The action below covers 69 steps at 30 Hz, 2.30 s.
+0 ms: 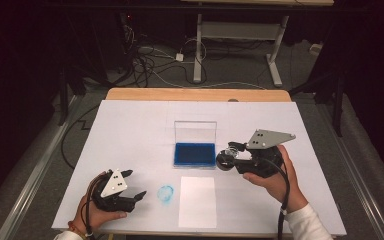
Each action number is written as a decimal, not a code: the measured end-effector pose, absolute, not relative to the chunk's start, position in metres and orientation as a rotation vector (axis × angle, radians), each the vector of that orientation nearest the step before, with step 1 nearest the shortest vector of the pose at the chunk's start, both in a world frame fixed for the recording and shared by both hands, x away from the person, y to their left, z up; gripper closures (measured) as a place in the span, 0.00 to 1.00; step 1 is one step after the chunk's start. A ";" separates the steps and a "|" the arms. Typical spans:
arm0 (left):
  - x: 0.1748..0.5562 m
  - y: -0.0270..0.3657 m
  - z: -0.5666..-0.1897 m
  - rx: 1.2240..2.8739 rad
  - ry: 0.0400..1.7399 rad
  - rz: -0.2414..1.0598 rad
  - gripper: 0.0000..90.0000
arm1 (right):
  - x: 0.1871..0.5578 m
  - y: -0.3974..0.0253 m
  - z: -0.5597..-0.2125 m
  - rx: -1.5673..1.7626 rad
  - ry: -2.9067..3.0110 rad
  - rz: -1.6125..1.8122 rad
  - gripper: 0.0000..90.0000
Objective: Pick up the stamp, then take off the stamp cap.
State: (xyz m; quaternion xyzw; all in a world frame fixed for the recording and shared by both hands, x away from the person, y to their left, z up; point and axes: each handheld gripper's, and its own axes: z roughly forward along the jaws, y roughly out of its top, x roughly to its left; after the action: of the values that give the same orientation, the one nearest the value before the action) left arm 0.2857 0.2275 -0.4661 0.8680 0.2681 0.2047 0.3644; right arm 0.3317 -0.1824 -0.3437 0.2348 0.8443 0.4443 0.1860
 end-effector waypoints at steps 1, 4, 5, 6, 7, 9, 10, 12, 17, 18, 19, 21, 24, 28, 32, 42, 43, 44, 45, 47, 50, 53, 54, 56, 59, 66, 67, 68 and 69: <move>0.285 0.227 -0.466 2.232 0.691 0.531 0.21 | 0.332 -0.182 -0.343 0.656 2.378 1.251 0.63; 0.285 0.227 -0.465 2.230 0.691 0.530 0.21 | 0.334 -0.181 -0.343 0.653 2.375 1.262 0.63; 0.285 0.227 -0.466 2.229 0.697 0.528 0.21 | 0.335 -0.180 -0.344 0.649 2.373 1.260 0.63; 0.286 0.226 -0.466 2.227 0.698 0.525 0.21 | 0.335 -0.180 -0.344 0.649 2.373 1.260 0.63; 0.286 0.225 -0.466 2.225 0.698 0.526 0.21 | 0.337 -0.179 -0.345 0.643 2.378 1.257 0.63; 0.288 0.222 -0.466 2.228 0.694 0.520 0.21 | 0.338 -0.177 -0.345 0.638 2.377 1.258 0.63; 0.289 0.221 -0.466 2.231 0.693 0.518 0.21 | 0.339 -0.176 -0.345 0.637 2.379 1.261 0.63; 0.293 0.216 -0.465 2.230 0.688 0.504 0.21 | 0.341 -0.175 -0.345 0.629 2.376 1.265 0.63; 0.304 0.202 -0.458 2.219 0.639 0.510 0.22 | 0.348 -0.172 -0.346 0.636 2.362 1.275 0.63; 0.306 0.201 -0.457 2.217 0.629 0.506 0.22 | 0.349 -0.170 -0.346 0.628 2.357 1.272 0.63; 0.307 0.199 -0.456 2.209 0.623 0.499 0.22 | 0.349 -0.169 -0.347 0.630 2.351 1.272 0.63; 0.309 0.196 -0.454 2.204 0.616 0.501 0.23 | 0.350 -0.168 -0.347 0.617 2.352 1.287 0.63; 0.310 0.192 -0.452 2.199 0.605 0.492 0.23 | 0.350 -0.165 -0.349 0.612 2.353 1.279 0.63; 0.312 0.190 -0.447 2.186 0.624 0.485 0.25 | 0.349 -0.161 -0.349 0.591 2.371 1.295 0.63; 0.313 0.181 -0.439 2.153 0.631 0.476 0.27 | 0.346 -0.155 -0.349 0.572 2.378 1.310 0.63; 0.314 0.162 -0.425 2.115 0.548 0.455 0.27 | 0.343 -0.138 -0.351 0.526 2.413 1.348 0.63; 0.315 0.161 -0.424 2.109 0.542 0.450 0.27 | 0.342 -0.137 -0.351 0.522 2.415 1.354 0.63; 0.315 0.159 -0.423 2.106 0.534 0.437 0.27 | 0.341 -0.137 -0.351 0.522 2.417 1.359 0.63; 0.316 0.157 -0.423 2.110 0.528 0.441 0.27 | 0.340 -0.136 -0.351 0.521 2.418 1.361 0.63; 0.316 0.155 -0.423 2.115 0.522 0.444 0.27 | 0.338 -0.135 -0.352 0.516 2.421 1.363 0.63; 0.316 0.149 -0.423 2.120 0.506 0.433 0.26 | 0.337 -0.133 -0.354 0.514 2.421 1.372 0.63; 0.314 0.144 -0.425 2.119 0.483 0.416 0.26 | 0.334 -0.129 -0.359 0.516 2.430 1.370 0.63; 0.313 0.142 -0.426 2.121 0.478 0.414 0.26 | 0.333 -0.127 -0.361 0.517 2.436 1.371 0.63; 0.311 0.138 -0.429 2.127 0.459 0.407 0.26 | 0.333 -0.126 -0.363 0.521 2.438 1.375 0.63; 0.308 0.132 -0.430 2.135 0.440 0.402 0.27 | 0.331 -0.122 -0.368 0.529 2.446 1.404 0.63; 0.303 0.120 -0.434 2.106 0.420 0.395 0.27 | 0.329 -0.114 -0.373 0.548 2.449 1.457 0.63; 0.303 0.118 -0.435 2.109 0.416 0.394 0.27 | 0.328 -0.112 -0.374 0.537 2.456 1.460 0.63; 0.302 0.117 -0.435 2.112 0.412 0.390 0.27 | 0.327 -0.112 -0.374 0.539 2.454 1.464 0.63; 0.302 0.115 -0.436 2.113 0.413 0.393 0.27 | 0.327 -0.112 -0.374 0.539 2.454 1.464 0.63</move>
State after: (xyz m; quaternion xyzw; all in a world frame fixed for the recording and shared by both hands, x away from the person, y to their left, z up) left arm 0.3018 0.1155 -0.4362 0.8579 0.1678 0.1598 0.4586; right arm 0.3265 -0.1119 -0.3740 0.1842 0.8381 0.5001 0.1163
